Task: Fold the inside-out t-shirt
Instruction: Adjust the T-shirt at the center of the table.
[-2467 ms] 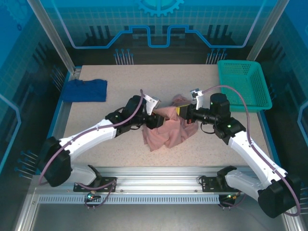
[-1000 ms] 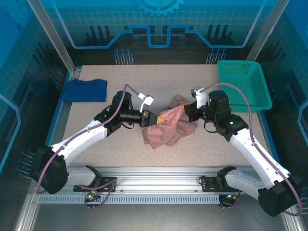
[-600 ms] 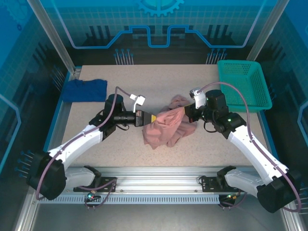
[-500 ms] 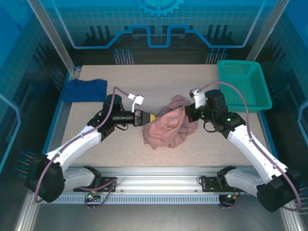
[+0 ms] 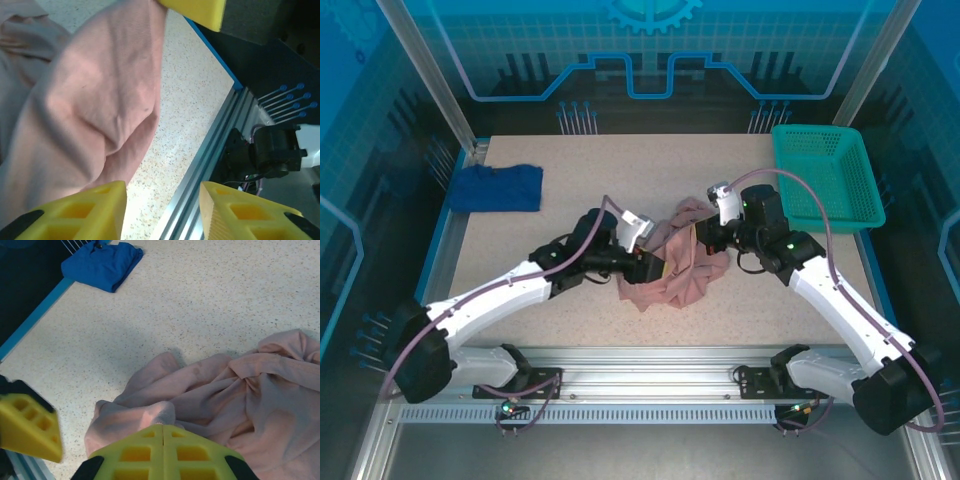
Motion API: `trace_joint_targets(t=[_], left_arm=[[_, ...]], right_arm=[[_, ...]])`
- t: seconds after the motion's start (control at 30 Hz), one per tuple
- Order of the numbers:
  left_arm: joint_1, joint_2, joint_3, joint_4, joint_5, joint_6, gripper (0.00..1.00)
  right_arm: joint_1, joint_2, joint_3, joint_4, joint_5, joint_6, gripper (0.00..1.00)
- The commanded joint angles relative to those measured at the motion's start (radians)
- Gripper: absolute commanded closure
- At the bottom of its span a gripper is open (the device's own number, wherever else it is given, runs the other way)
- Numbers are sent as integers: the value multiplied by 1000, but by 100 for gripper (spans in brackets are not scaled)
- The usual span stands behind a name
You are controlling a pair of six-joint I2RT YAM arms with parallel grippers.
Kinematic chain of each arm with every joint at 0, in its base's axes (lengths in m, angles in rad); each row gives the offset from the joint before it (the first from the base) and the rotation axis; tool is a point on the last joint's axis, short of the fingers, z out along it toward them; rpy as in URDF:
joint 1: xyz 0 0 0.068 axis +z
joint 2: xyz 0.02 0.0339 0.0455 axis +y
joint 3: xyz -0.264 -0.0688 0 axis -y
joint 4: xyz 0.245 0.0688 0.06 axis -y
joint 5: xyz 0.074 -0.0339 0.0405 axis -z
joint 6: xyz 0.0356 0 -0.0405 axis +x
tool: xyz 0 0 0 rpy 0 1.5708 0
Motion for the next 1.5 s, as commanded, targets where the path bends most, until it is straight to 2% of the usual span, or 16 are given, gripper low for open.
trace_joint_targets(t=[0.0,0.2,0.37,0.47,0.67,0.87,1.0,1.1,1.27,1.47], left_arm=[[-29,93,69,27,-47,39,50],[-47,229,174,48,-108,29,38],[-46,289,219,47,-211,3,38],[-47,308,233,28,-262,-3,41],[-42,299,224,-4,-296,10,51],[-14,264,191,9,-258,14,61],[17,236,160,58,-151,-9,65],[36,237,149,95,-80,-33,60],[40,270,184,79,-80,-33,49],[43,278,188,87,-73,-41,47]], right_arm=[[2,-7,40,12,-34,21,100],[1,-20,26,13,-39,29,100],[-4,-37,15,8,-39,28,100],[-11,-45,8,7,-38,25,100],[-35,-56,4,-1,-38,14,100],[-54,-55,10,-9,-42,0,100],[-57,-53,9,-13,-37,-5,100],[-57,-49,5,-2,-53,1,100],[-58,-51,-3,22,-86,15,100],[-57,-58,-11,19,-85,14,100]])
